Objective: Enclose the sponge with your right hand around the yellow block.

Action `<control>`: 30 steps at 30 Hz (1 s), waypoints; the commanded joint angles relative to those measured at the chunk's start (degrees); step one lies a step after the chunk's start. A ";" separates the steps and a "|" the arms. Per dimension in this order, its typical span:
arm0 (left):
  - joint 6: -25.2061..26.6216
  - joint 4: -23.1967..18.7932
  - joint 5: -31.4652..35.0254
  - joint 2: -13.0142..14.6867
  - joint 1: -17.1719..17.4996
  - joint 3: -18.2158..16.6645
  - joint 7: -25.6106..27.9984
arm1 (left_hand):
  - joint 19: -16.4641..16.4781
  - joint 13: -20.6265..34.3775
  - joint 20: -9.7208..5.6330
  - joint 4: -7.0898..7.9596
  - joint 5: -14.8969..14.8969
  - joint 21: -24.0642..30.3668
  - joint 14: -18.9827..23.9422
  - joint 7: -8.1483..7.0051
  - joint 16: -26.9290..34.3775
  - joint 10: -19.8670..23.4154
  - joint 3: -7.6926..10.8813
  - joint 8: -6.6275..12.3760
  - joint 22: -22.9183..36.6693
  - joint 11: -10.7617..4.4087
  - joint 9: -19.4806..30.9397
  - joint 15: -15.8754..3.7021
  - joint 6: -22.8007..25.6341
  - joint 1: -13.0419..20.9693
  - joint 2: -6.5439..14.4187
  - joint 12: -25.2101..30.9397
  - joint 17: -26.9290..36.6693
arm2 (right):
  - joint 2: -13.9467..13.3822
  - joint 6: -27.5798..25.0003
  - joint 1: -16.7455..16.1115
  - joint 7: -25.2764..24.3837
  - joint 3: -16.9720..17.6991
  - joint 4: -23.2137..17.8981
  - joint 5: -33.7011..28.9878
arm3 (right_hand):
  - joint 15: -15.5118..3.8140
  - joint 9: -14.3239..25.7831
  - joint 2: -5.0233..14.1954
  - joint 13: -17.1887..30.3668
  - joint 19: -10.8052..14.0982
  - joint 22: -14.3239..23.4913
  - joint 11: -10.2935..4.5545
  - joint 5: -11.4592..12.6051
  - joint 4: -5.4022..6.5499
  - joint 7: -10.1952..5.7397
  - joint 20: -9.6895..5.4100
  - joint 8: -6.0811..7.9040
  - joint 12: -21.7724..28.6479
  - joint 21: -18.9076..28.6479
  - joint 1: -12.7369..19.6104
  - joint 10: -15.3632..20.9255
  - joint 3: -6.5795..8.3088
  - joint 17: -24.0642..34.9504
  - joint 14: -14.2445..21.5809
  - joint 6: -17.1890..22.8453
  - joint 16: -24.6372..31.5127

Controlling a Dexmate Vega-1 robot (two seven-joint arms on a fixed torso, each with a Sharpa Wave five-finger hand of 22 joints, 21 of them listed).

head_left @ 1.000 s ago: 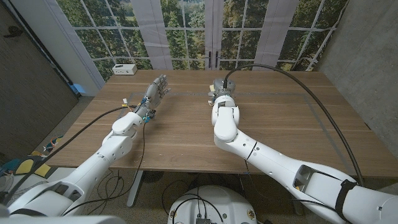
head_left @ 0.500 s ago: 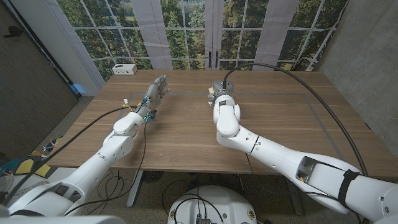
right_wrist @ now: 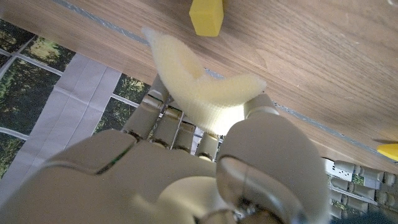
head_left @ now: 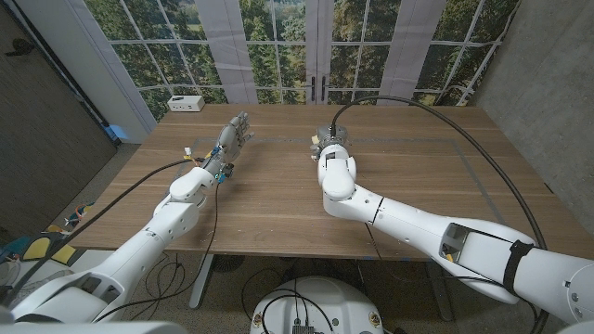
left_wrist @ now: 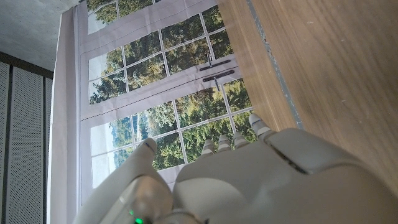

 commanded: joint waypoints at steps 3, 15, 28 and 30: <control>0.94 -0.45 0.33 0.19 -0.40 0.31 0.41 | -1.40 0.15 0.19 -0.06 0.23 -0.11 -8.82 -0.25 -0.07 -8.54 -0.43 -0.12 0.12 0.20 0.11 0.20 -3.15 0.60 0.02 -0.26 0.15 | -0.70 -1.81 2.97 -3.34 -4.04 2.31 8.52 | -4.09 0.14 0.03 0.12 -0.37 -0.12 -0.17 0.27 -0.05 0.05 0.10 -0.13 -0.21 0.54 0.28 0.19 -0.39 0.22 0.48 0.20 -0.41; 1.21 -0.71 0.45 0.26 -0.39 0.37 0.70 | -1.36 0.16 0.20 -0.04 0.23 -0.28 -8.92 -0.27 -0.10 -8.63 -0.49 -0.11 0.13 0.20 0.11 0.27 -3.15 0.60 0.05 -0.28 0.15 | -0.13 -3.69 6.10 -5.47 -8.53 6.67 12.63 | -3.93 0.16 -0.34 0.18 -1.17 -0.67 -0.68 0.38 -0.11 -0.18 0.47 -0.44 -0.70 0.75 0.41 -0.53 -0.77 0.24 -0.51 0.04 -1.28; 1.04 -0.15 0.73 -0.11 -1.07 0.68 0.48 | -1.32 0.16 0.20 -0.05 0.23 -0.46 -8.95 -0.30 -0.10 -8.76 -0.55 -0.11 0.14 0.11 0.11 0.22 -3.16 0.60 0.04 -0.31 0.15 | -1.11 -5.66 10.26 -3.26 -12.02 7.18 19.39 | -2.03 0.38 -2.63 0.11 -3.80 -2.82 -0.32 0.62 1.99 0.16 2.74 -2.10 -2.52 0.74 -3.47 -4.71 -4.29 0.46 -4.48 -4.68 -4.16; 1.21 -0.09 0.98 -0.11 -1.30 0.85 0.53 | -1.29 0.16 0.22 -0.05 0.22 -0.48 -8.96 -0.35 -0.10 -8.76 -0.56 -0.11 0.14 0.16 0.11 0.22 -3.16 0.60 0.04 -0.31 0.15 | -1.14 -6.12 10.61 -3.38 -12.30 7.15 20.33 | -1.83 0.41 -2.86 0.09 -3.36 -3.16 -0.01 0.67 2.43 0.21 2.83 -2.13 -2.68 0.98 -4.25 -5.24 -4.84 0.49 -4.49 -5.27 -4.33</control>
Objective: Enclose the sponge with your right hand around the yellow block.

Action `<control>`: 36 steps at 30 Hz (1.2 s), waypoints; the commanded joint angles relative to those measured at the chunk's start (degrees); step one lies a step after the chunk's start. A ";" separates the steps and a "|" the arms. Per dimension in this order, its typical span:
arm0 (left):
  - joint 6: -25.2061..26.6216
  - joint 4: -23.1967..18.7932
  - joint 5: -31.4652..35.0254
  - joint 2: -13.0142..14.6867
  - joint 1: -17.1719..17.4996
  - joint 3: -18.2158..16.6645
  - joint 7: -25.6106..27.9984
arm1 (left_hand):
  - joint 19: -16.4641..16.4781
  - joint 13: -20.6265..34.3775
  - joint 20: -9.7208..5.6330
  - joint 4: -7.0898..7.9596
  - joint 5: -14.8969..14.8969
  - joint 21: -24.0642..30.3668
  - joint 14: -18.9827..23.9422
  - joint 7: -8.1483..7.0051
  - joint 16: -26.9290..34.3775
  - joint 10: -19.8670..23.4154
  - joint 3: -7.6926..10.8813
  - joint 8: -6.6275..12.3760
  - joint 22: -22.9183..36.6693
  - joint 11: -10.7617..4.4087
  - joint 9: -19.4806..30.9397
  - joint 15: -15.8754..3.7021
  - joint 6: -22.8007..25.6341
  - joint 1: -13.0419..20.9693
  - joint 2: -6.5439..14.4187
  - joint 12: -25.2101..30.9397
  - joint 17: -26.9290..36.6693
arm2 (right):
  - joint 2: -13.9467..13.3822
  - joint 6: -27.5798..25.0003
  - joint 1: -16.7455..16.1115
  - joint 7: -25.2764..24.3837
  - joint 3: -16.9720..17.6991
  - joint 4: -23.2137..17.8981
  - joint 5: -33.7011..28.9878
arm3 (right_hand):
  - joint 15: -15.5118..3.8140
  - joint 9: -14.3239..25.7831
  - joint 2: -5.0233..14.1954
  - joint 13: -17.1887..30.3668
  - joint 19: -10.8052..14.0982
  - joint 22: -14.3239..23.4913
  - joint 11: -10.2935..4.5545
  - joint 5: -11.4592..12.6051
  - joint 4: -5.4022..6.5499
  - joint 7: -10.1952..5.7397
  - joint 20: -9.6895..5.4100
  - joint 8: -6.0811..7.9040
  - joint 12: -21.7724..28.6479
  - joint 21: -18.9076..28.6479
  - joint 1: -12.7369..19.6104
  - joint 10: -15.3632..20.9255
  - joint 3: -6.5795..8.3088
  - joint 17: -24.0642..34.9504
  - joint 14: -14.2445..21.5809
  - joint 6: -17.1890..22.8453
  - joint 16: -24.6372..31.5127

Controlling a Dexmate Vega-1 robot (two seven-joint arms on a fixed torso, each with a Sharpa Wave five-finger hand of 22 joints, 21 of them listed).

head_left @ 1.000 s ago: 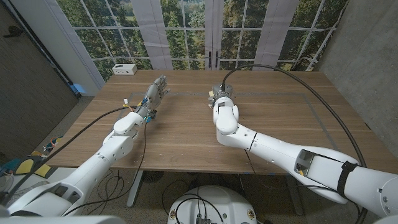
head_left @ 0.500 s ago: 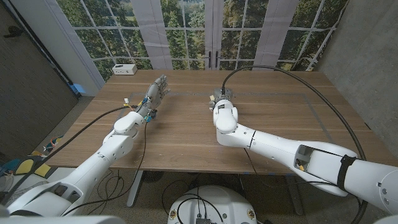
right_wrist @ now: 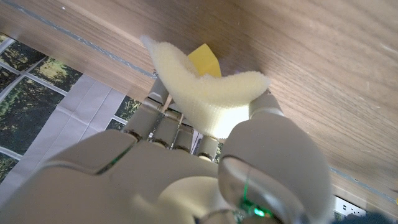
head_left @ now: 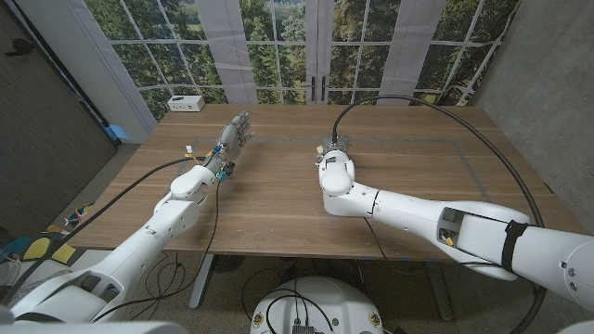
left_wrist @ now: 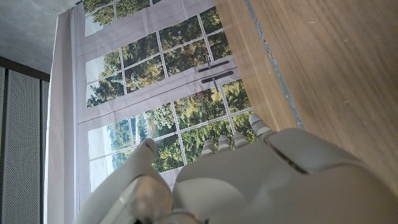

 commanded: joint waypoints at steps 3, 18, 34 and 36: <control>-0.11 0.94 0.31 -0.57 -1.19 0.54 -0.50 | -1.30 0.16 0.22 0.01 0.22 -0.25 -8.97 -0.35 -0.10 -8.76 -0.13 -0.11 0.15 0.14 0.11 0.21 -3.17 0.61 0.03 -0.30 0.15 | -1.04 -3.06 3.45 0.73 -3.41 0.06 8.49 | -2.05 0.30 -0.79 0.07 1.19 -1.07 0.61 0.41 1.29 0.26 0.93 -0.43 -0.80 0.76 -3.12 -1.83 -2.18 0.20 -1.10 -2.46 -0.91; 0.01 1.74 0.37 -1.11 -2.04 0.98 -1.07 | -1.24 0.16 0.26 -0.04 0.22 -0.41 -8.96 -0.37 -0.09 -8.74 -0.21 -0.10 0.15 0.13 0.11 0.25 -3.17 0.65 -0.04 -0.28 0.14 | -2.74 -5.53 5.65 -2.15 -5.13 -2.06 14.62 | 0.51 -0.07 -2.17 -0.41 -7.49 -5.43 0.77 1.71 3.14 -1.59 6.45 -1.02 -2.00 -3.49 -6.37 -10.67 -5.69 -1.90 -8.72 -11.89 -6.63; -0.06 3.45 0.67 -1.89 -3.28 1.54 -1.72 | -1.20 0.16 0.28 -0.09 0.22 -0.55 -8.96 -0.44 -0.09 -8.68 -0.27 -0.11 0.16 0.12 0.11 0.20 -3.19 0.68 -0.09 -0.24 0.13 | -5.74 -4.52 -1.18 -16.56 3.05 -9.53 18.36 | 4.20 -0.11 -5.47 -0.82 -10.92 -6.47 3.59 1.85 5.20 1.37 10.18 -0.56 -1.37 -6.66 -11.26 -16.59 -10.17 -2.93 -14.09 -20.88 -8.64; 0.01 3.46 0.69 -1.88 -3.35 1.57 -1.73 | -1.21 0.16 0.28 -0.11 0.21 -0.59 -9.02 -0.49 -0.11 -8.81 -0.28 -0.12 0.16 0.15 0.11 0.23 -3.23 0.70 -0.10 -0.29 0.13 | -6.56 -3.66 -1.92 -17.36 3.89 -10.96 18.98 | 4.34 -0.10 -5.86 -0.85 -11.00 -6.48 3.96 1.86 5.51 2.32 10.33 -0.26 -1.18 -6.88 -12.01 -16.37 -10.71 -3.01 -14.16 -20.56 -8.58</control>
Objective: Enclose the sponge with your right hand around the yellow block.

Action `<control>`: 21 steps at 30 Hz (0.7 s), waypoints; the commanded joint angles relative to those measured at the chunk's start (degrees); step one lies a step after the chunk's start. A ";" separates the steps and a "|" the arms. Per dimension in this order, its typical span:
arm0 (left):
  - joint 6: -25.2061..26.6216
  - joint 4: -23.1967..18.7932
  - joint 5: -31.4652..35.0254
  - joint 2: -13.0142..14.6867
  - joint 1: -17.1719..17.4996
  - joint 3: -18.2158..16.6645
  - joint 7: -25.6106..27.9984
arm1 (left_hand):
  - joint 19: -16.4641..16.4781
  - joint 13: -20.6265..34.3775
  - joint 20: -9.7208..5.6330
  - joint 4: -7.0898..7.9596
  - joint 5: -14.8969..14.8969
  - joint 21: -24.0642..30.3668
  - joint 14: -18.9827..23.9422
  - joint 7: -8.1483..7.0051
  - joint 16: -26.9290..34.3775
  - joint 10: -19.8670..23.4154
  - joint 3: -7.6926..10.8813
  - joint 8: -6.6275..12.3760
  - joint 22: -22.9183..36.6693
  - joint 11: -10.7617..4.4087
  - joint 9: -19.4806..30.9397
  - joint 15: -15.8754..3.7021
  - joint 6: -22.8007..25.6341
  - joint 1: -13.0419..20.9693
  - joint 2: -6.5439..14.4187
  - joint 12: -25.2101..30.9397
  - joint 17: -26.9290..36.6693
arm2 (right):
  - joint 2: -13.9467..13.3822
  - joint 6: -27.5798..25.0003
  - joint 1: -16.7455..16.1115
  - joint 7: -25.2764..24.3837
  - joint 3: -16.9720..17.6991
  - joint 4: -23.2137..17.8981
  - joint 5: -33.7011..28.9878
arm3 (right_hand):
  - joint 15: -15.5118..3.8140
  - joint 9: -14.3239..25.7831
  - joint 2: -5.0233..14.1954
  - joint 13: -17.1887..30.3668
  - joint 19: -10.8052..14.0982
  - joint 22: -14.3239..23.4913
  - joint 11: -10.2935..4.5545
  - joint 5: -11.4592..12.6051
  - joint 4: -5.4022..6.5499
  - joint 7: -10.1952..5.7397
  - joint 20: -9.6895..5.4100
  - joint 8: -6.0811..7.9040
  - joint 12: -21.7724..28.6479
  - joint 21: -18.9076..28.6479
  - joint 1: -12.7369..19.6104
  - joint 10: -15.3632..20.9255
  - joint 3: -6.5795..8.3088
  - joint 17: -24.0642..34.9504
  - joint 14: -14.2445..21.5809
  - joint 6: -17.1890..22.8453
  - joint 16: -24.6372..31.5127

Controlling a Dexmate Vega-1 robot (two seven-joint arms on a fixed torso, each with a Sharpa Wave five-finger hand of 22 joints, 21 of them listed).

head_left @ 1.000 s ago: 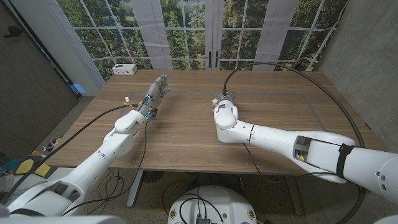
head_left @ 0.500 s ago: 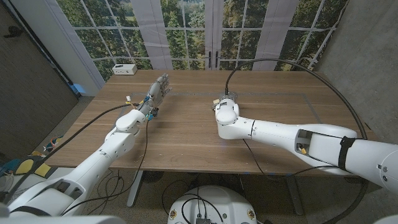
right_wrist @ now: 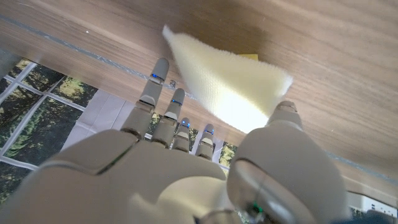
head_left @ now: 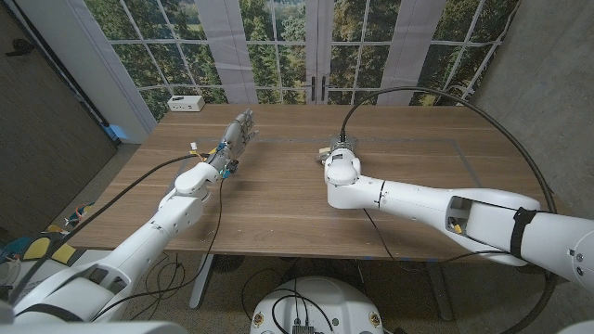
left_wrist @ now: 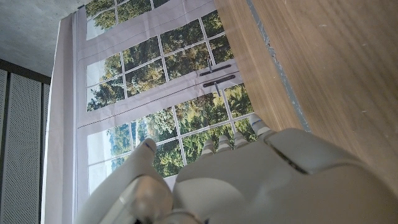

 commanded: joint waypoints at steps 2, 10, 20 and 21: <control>-0.06 1.50 0.28 -0.55 -1.21 0.53 -0.85 | -1.21 0.16 0.28 -0.11 0.22 -0.38 -9.02 -0.45 -0.11 -8.83 -0.29 -0.13 0.16 0.16 0.11 0.23 -3.25 0.70 -0.10 -0.29 0.13 | -2.60 0.86 -2.92 -6.93 3.45 -5.56 3.33 | 0.50 0.07 -0.88 0.07 0.06 -0.03 1.05 0.43 0.72 1.71 0.58 0.78 0.70 -0.60 -1.92 0.75 -1.48 -0.03 0.32 0.44 0.35; -0.53 2.80 0.42 -1.01 -2.06 0.75 -1.57 | -1.27 0.16 0.24 -0.21 0.21 -0.51 -9.03 -0.49 -0.11 -8.84 -0.33 -0.14 0.16 0.07 0.11 0.20 -3.30 0.80 -0.19 -0.29 0.12 | -5.16 4.24 -6.63 -8.96 9.45 -11.31 7.79 | 0.80 0.07 -2.00 0.02 -0.60 -0.03 1.19 0.50 1.09 2.17 0.98 0.91 0.80 -1.18 -3.08 0.82 -2.58 -0.20 -0.15 0.45 0.28; -0.88 4.03 0.16 -1.40 -2.66 0.81 -2.52 | -1.25 0.16 0.23 -0.41 0.21 -0.68 -9.10 -0.67 -0.14 -8.93 -0.39 -0.16 0.15 0.04 0.11 0.21 -3.40 0.98 -0.34 -0.31 0.09 | -5.75 3.96 -10.03 -15.62 11.91 -14.09 6.39 | 0.82 -0.08 -0.57 -0.24 2.44 0.12 2.63 2.25 2.96 4.50 0.57 4.89 3.41 -1.79 -5.36 9.47 -4.56 -1.11 4.71 13.39 2.47; -0.87 4.05 0.27 -1.35 -2.72 0.85 -2.52 | -1.22 0.16 0.22 -0.43 0.21 -0.68 -9.12 -0.70 -0.15 -8.93 -0.39 -0.15 0.15 0.06 0.11 0.24 -3.38 0.99 -0.35 -0.30 0.09 | -5.44 3.21 -9.77 -15.65 11.56 -13.71 6.24 | 0.91 -0.10 -0.32 -0.26 2.74 0.12 2.65 2.34 2.95 4.37 0.41 5.18 3.48 -1.77 -5.17 9.90 -4.52 -1.20 5.02 14.48 2.56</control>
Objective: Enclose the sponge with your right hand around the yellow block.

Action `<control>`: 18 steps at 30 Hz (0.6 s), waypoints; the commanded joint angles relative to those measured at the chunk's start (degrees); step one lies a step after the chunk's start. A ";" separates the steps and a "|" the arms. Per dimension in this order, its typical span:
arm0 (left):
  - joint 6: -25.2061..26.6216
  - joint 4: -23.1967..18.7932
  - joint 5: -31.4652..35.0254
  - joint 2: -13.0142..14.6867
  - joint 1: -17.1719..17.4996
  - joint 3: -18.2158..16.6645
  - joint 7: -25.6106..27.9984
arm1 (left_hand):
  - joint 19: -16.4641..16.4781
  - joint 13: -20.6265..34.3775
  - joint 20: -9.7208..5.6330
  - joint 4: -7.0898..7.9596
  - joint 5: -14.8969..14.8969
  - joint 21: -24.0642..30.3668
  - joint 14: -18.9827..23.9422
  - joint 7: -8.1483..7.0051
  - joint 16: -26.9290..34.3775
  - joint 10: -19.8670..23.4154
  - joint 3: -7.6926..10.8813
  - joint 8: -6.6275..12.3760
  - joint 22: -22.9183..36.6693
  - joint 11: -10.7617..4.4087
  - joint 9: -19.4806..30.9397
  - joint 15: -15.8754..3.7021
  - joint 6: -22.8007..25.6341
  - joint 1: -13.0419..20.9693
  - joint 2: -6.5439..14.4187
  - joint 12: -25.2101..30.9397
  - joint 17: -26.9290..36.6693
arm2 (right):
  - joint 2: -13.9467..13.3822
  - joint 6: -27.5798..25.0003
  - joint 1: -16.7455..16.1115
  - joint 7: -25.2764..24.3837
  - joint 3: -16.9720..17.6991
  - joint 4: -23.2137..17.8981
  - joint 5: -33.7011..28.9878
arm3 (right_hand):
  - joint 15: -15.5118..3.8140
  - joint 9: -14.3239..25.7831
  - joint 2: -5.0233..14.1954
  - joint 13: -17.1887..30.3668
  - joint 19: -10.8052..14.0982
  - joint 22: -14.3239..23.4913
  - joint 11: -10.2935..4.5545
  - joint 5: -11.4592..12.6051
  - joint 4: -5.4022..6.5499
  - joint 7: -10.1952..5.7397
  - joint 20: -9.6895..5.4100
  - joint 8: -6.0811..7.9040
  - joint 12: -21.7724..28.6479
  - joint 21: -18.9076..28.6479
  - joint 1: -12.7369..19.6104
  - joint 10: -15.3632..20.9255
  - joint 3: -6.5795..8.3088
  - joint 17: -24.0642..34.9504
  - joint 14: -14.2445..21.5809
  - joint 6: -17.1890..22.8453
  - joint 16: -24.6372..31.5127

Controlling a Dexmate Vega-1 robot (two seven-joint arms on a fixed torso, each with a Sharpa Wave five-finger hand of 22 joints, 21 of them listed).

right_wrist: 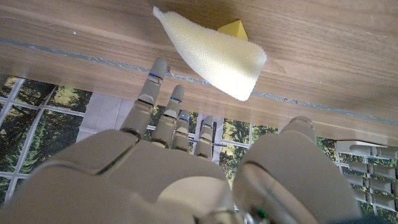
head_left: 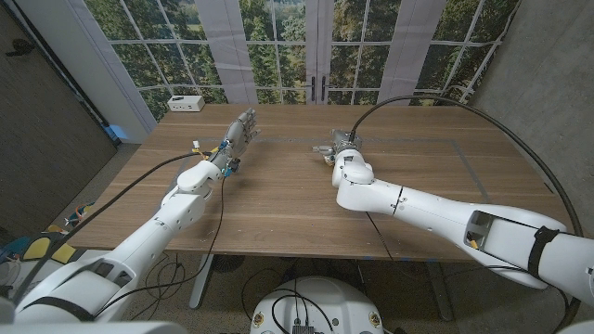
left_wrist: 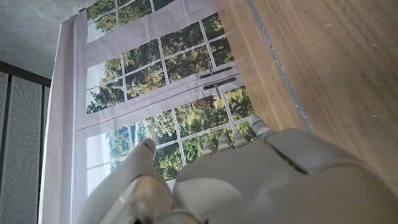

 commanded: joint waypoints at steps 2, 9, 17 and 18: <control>-0.57 2.40 -0.27 -0.76 -1.41 0.27 -1.25 | -1.27 0.16 0.22 -0.25 0.21 -0.29 -9.14 -0.44 -0.16 -8.94 -0.20 -0.15 0.15 0.11 0.11 0.27 -3.09 0.63 0.02 -0.31 0.09 | -0.70 -0.22 -1.87 -8.69 1.63 -2.70 1.44 | 0.25 -0.13 1.91 0.00 1.23 0.11 0.22 0.69 0.19 0.25 -0.31 1.24 0.61 -0.15 0.79 2.51 -0.04 -0.17 1.39 4.53 0.65; -0.62 2.52 -0.25 -0.62 -1.48 0.23 -1.45 | -1.25 0.16 0.22 -0.34 0.21 -0.38 -9.17 -0.53 -0.16 -8.91 -0.24 -0.17 0.15 0.06 0.11 0.28 -3.16 0.71 -0.05 -0.28 0.08 | 1.10 -6.43 1.30 -8.18 -3.16 -0.30 0.79 | -0.13 -0.19 2.86 -0.07 1.47 0.13 0.09 0.90 0.06 2.52 -0.50 1.61 0.49 -0.40 1.60 3.09 0.23 -0.47 1.83 6.76 0.72; -0.84 3.09 -0.28 -0.87 -1.96 0.33 -2.01 | -1.20 0.16 0.21 -0.42 0.21 -0.47 -9.13 -0.55 -0.14 -8.93 -0.28 -0.13 0.16 0.09 0.11 0.25 -3.09 0.77 -0.11 -0.28 0.08 | 1.62 -9.20 1.75 -9.45 -3.47 -0.07 3.95 | -0.18 -0.23 2.96 -0.11 1.10 0.14 0.26 0.93 -0.27 3.96 -0.64 0.64 0.00 -0.84 2.35 2.58 0.20 -0.82 1.35 5.41 0.38; -1.01 3.36 -0.22 -0.98 -2.08 0.39 -2.14 | -1.19 0.16 0.17 -0.43 0.21 -0.48 -9.11 -0.56 -0.13 -8.95 -0.29 -0.12 0.16 0.10 0.11 0.27 -3.09 0.78 -0.12 -0.29 0.08 | 2.00 -10.24 2.15 -9.85 -4.09 0.43 3.89 | -0.14 -0.23 2.94 -0.11 1.04 0.14 0.29 0.93 -0.27 4.00 -0.62 0.61 -0.06 -0.88 2.34 2.49 0.17 -0.83 1.34 5.39 0.37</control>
